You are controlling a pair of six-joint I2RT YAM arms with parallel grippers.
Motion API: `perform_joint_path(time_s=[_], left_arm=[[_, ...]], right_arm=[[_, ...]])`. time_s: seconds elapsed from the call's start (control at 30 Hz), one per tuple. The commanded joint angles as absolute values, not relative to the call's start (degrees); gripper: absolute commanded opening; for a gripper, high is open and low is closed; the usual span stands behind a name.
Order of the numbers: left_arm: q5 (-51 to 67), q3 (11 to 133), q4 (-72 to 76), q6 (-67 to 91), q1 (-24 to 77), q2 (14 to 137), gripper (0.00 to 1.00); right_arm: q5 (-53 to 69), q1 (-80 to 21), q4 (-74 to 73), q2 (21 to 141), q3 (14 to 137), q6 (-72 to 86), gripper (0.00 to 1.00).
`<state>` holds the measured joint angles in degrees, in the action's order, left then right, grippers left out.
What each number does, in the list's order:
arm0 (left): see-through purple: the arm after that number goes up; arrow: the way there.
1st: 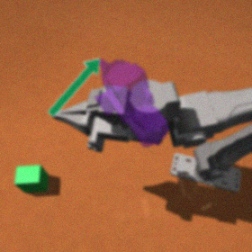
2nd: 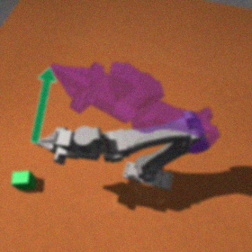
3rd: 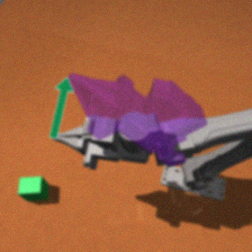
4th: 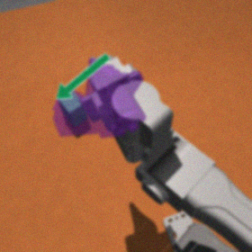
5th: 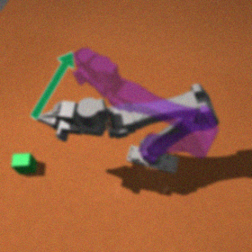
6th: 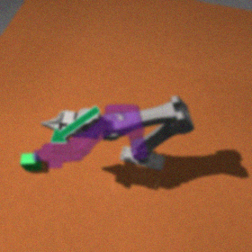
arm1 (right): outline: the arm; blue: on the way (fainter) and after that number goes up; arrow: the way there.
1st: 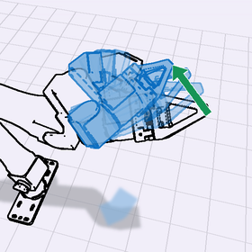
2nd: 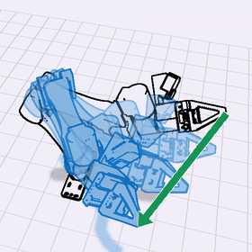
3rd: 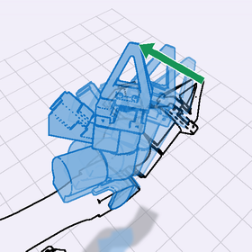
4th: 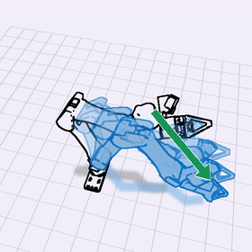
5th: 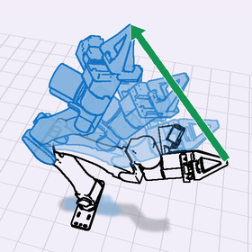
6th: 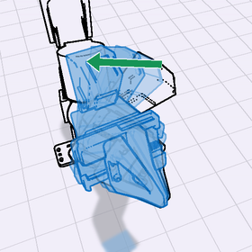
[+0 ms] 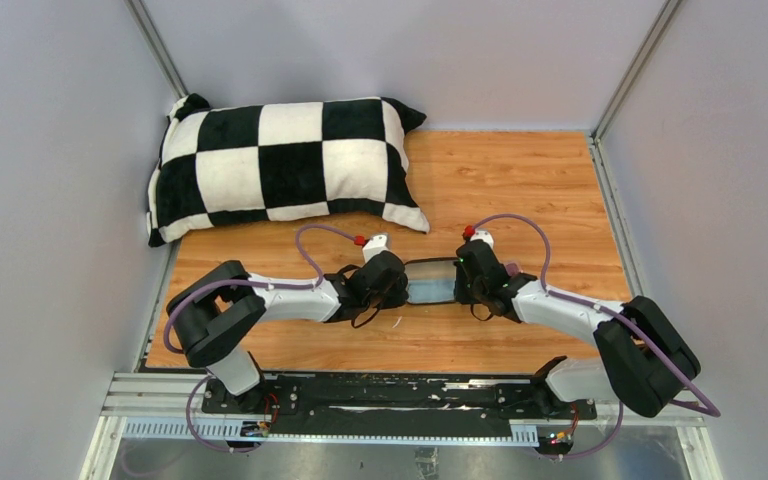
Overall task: Organize the sunglasses
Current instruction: Place the glasses cleaning cloth in the sunglasses case.
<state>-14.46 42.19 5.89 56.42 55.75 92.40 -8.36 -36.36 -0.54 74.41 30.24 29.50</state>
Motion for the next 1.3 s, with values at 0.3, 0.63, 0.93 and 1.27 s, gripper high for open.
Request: perform_joint_path(time_s=[0.3,0.63,0.93,1.27], left_arm=[[-12.9,44.5,6.7,56.2,55.5,95.8,0.00],[-12.5,44.1,6.6,56.7,54.9,95.5,0.00],[-12.0,44.2,6.6,57.4,54.8,95.6,0.00],[-11.2,44.7,5.4,58.9,54.8,95.0,0.00]], right_arm=[[-10.8,-36.6,-4.7,72.8,29.4,28.8,0.00],[-12.4,-36.5,-6.6,70.9,29.0,27.5,0.00],[-10.9,-36.6,-6.6,69.7,28.3,28.2,0.12],[-9.4,-36.5,-13.0,59.6,28.7,30.3,0.37]])
